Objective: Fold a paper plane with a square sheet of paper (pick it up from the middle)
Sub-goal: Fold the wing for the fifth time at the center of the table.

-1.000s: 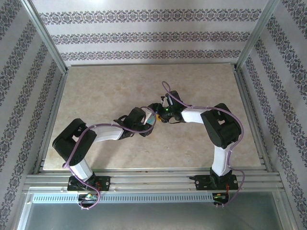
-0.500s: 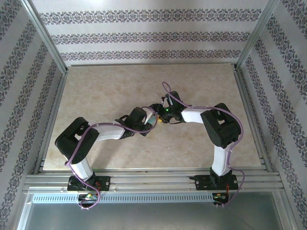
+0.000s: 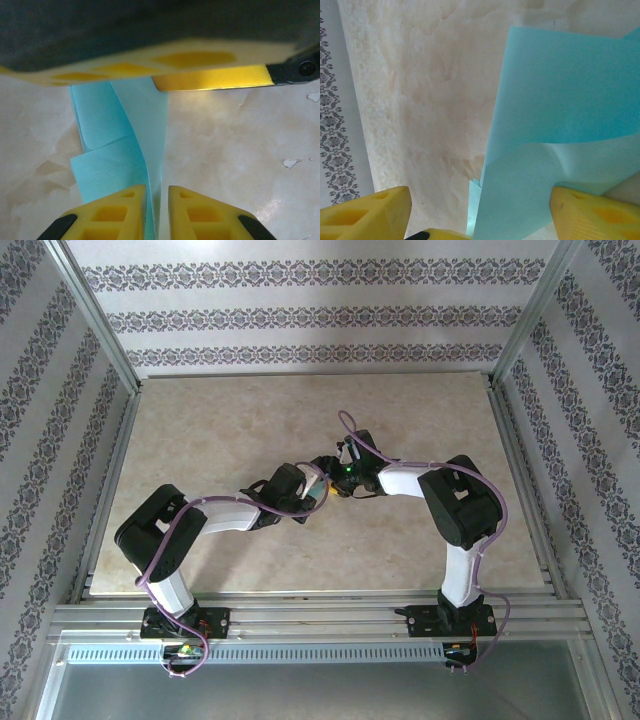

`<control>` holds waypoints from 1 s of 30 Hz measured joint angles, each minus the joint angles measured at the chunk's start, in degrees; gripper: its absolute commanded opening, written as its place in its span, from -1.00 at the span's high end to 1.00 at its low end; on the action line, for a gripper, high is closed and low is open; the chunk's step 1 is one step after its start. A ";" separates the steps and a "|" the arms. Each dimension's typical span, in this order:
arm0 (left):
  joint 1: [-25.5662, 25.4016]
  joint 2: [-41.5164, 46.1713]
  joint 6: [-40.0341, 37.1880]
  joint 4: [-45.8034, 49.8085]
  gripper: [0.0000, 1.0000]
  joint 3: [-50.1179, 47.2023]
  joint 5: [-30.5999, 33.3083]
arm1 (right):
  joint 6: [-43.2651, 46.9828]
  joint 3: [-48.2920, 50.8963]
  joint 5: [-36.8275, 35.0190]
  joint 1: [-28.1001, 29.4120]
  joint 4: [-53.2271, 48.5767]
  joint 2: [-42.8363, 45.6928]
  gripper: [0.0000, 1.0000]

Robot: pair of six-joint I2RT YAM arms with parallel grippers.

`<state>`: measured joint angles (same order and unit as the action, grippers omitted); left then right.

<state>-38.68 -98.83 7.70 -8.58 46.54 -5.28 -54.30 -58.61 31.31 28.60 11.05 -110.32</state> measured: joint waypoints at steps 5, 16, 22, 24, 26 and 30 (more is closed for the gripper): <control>0.00 -0.63 -0.02 -1.16 0.77 0.00 -0.02 | 0.00 -0.04 0.00 -0.28 -0.17 0.00 -0.46; 0.00 -0.90 0.02 -1.92 1.00 -0.52 -0.07 | 0.63 -0.48 0.02 -0.48 -1.66 0.00 -0.26; 0.00 -0.92 0.04 -2.16 1.00 -1.42 -0.46 | 2.19 -1.66 -0.39 -0.48 -4.13 0.15 -0.12; 0.00 -0.92 0.02 -2.40 1.00 -1.64 -0.63 | 2.43 -1.66 -0.87 -0.55 -4.85 0.72 -0.12; 0.00 -0.92 0.04 -2.73 1.00 -1.64 -0.79 | 2.60 -1.66 -1.31 -0.74 -5.44 1.16 -0.14; 0.07 -0.87 0.48 -3.96 1.00 -2.58 -2.27 | 2.67 -1.64 -2.05 -1.97 -6.38 2.93 -0.24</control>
<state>-38.61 -99.70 8.19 -12.53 43.97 -7.55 -51.64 -60.25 29.26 26.63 4.67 -107.39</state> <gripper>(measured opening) 0.064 0.599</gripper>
